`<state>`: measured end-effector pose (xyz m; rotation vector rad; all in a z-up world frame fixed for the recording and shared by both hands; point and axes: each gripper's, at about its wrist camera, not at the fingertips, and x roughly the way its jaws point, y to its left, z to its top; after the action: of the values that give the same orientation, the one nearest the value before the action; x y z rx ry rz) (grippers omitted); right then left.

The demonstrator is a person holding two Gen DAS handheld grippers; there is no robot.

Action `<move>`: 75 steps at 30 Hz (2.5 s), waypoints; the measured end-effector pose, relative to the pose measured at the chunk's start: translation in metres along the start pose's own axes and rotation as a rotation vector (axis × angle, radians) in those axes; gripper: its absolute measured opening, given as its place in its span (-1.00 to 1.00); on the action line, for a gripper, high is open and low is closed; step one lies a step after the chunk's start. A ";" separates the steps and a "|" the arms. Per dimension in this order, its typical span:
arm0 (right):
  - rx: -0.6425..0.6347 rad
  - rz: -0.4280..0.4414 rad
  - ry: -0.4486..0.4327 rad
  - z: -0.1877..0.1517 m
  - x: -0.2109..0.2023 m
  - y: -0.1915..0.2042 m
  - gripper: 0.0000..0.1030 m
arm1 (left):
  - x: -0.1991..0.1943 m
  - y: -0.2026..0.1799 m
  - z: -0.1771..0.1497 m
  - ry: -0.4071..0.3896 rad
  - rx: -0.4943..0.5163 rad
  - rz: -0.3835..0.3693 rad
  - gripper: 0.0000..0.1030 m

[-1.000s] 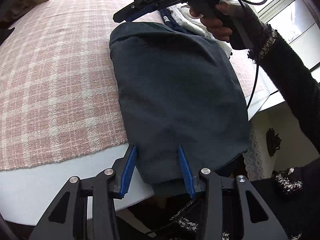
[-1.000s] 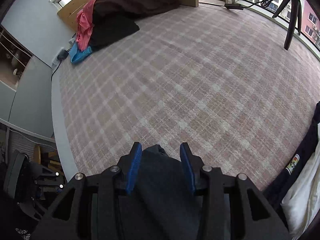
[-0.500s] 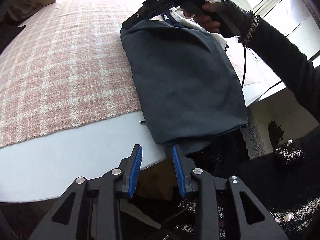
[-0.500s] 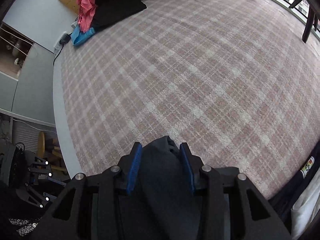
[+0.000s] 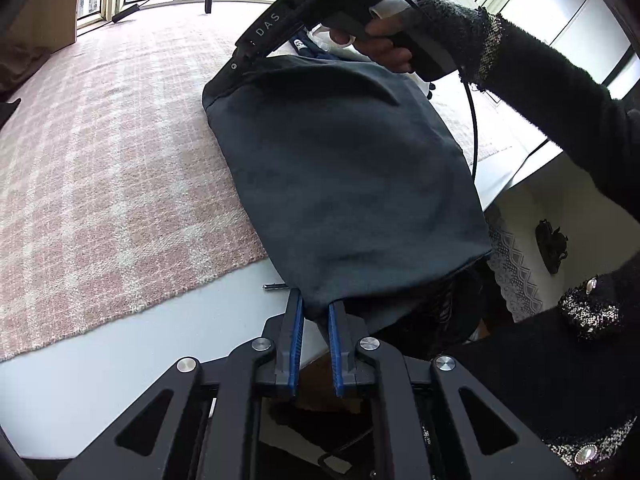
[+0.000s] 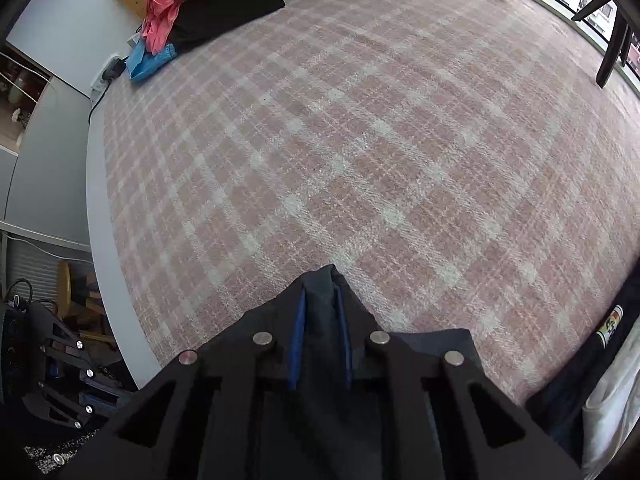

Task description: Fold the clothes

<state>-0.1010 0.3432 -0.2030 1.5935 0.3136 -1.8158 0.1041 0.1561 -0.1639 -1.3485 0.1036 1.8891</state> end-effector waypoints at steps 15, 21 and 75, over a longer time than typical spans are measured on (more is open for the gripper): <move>0.014 -0.009 0.005 0.000 -0.005 -0.002 -0.80 | -0.003 0.003 -0.023 0.009 -0.082 0.006 -0.75; 0.022 -0.011 0.007 0.004 -0.005 0.000 -0.79 | 0.002 0.001 -0.016 -0.017 -0.086 0.011 -0.91; 0.068 0.045 0.024 -0.058 -0.069 -0.096 -0.81 | 0.020 -0.083 -0.029 -0.018 0.524 0.402 -0.73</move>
<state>-0.1161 0.4707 -0.1754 1.6571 0.2275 -1.7907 0.1765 0.2094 -0.1632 -0.9934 0.8537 2.0008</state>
